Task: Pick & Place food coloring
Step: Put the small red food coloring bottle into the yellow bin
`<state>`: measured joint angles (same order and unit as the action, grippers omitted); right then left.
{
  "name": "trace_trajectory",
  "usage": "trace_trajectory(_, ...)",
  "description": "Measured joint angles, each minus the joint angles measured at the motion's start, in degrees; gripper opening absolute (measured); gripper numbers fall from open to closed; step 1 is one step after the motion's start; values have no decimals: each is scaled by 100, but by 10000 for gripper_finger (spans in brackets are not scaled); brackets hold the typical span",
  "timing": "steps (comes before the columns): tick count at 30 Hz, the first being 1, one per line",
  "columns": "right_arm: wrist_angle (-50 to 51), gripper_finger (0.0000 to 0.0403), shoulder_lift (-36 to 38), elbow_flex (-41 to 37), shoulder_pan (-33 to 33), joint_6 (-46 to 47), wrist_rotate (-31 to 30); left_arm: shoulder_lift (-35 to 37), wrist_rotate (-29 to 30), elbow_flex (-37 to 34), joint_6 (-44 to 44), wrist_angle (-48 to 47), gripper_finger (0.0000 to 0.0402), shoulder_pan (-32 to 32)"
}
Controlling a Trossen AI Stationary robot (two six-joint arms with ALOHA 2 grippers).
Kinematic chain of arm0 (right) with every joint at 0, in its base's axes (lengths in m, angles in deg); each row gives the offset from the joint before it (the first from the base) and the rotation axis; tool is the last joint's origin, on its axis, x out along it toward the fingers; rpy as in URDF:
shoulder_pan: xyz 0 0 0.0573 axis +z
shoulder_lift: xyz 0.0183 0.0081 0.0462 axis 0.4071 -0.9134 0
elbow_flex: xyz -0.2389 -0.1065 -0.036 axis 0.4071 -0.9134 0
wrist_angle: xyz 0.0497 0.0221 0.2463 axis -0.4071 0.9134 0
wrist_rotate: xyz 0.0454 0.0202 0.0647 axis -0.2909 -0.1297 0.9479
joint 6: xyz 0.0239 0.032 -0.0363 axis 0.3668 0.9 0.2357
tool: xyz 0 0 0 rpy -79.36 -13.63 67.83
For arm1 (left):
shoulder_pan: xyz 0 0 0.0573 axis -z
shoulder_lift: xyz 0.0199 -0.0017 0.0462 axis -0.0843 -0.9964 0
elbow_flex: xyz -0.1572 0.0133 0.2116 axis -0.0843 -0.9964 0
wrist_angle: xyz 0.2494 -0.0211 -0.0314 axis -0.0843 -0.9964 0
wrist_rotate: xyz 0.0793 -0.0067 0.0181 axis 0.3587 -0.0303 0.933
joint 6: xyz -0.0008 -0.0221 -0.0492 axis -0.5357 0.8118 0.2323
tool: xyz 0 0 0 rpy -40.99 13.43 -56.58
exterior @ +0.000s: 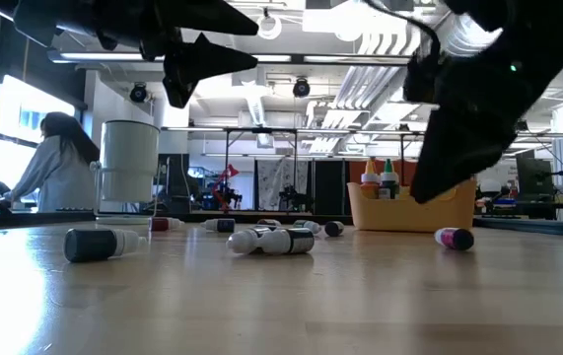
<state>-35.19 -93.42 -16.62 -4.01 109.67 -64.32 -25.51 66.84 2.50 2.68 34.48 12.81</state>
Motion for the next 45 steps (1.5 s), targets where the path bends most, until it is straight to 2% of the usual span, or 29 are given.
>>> trace_trajectory(3,394,181,-5,-11,-2,100,-94,1,2,0,2,-19,172,0)
trace_trajectory(11,840,181,-2,-2,-94,1097,297,0,46,0,14,27,172,0)
trace_trajectory(19,642,181,-2,-2,-90,1144,315,0,179,0,23,27,172,0)
trace_trajectory(25,664,181,-11,-136,9,1562,327,-1,179,0,23,27,172,0)
trace_trajectory(29,399,181,-234,-151,47,1658,389,-1,184,0,24,27,172,0)
trace_trajectory(31,173,181,-446,-149,46,1593,556,-1,184,0,26,27,172,0)
trace_trajectory(38,-118,181,-842,-129,50,1237,457,-1,193,2,30,37,172,0)
trace_trajectory(45,-119,175,-870,-142,236,11,205,-1,196,2,21,31,172,0)
